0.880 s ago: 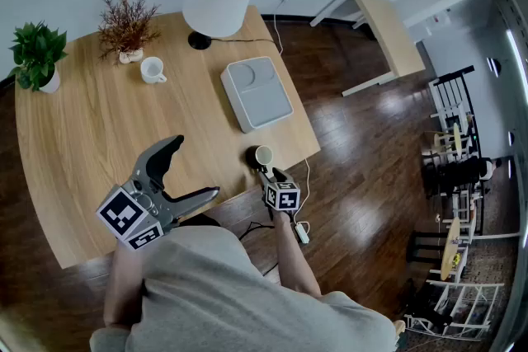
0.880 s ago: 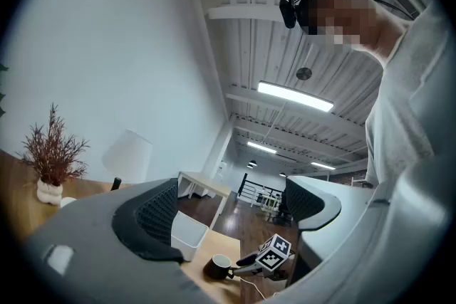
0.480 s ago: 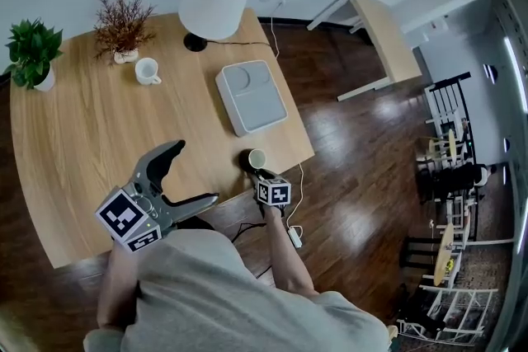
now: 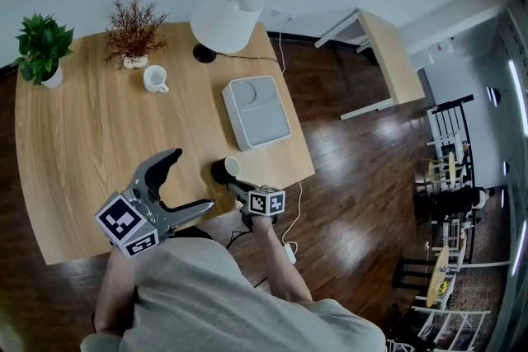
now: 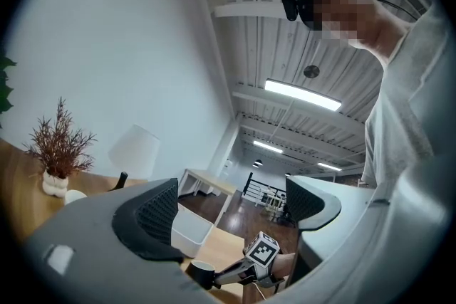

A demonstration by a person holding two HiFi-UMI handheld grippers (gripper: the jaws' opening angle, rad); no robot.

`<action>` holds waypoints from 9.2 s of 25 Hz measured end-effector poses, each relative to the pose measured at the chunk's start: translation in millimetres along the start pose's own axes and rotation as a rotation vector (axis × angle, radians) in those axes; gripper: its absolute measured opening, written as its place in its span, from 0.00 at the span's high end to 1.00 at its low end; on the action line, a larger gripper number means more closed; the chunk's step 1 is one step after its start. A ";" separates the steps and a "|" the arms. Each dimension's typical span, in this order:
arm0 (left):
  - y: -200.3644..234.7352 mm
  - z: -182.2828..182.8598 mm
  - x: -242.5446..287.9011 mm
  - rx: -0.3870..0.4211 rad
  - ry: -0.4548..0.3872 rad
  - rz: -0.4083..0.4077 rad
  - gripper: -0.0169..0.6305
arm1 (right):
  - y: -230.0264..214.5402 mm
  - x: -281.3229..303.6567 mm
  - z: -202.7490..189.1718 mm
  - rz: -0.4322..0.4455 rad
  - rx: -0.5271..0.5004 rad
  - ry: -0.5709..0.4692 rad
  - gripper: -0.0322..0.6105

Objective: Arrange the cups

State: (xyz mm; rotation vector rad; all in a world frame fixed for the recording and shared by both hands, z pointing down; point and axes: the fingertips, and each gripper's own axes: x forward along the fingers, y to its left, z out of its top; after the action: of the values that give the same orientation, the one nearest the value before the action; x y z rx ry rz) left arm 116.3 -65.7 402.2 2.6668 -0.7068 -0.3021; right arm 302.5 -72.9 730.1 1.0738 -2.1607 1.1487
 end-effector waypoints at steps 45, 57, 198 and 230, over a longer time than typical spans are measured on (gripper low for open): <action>46.8 33.3 -49.7 0.012 -0.146 0.203 0.28 | 48.3 -21.2 248.1 -0.031 -0.413 -0.415 0.79; 54.3 54.9 -104.6 0.029 -0.210 0.294 0.29 | 278.2 45.9 186.6 0.275 -0.780 -0.247 0.66; -68.0 111.2 -3.6 0.107 -0.265 -0.229 0.29 | 258.3 -239.8 227.6 -0.209 -0.835 -0.827 0.85; -70.4 107.1 -4.5 0.095 -0.261 -0.233 0.29 | 246.9 -241.4 222.4 -0.251 -0.828 -0.790 0.86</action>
State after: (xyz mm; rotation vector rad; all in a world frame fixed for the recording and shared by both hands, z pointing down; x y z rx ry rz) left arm 111.6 -37.6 277.2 2.8345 -0.4927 -0.7055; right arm 235.7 -72.9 324.8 1.4280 -2.5349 -0.3904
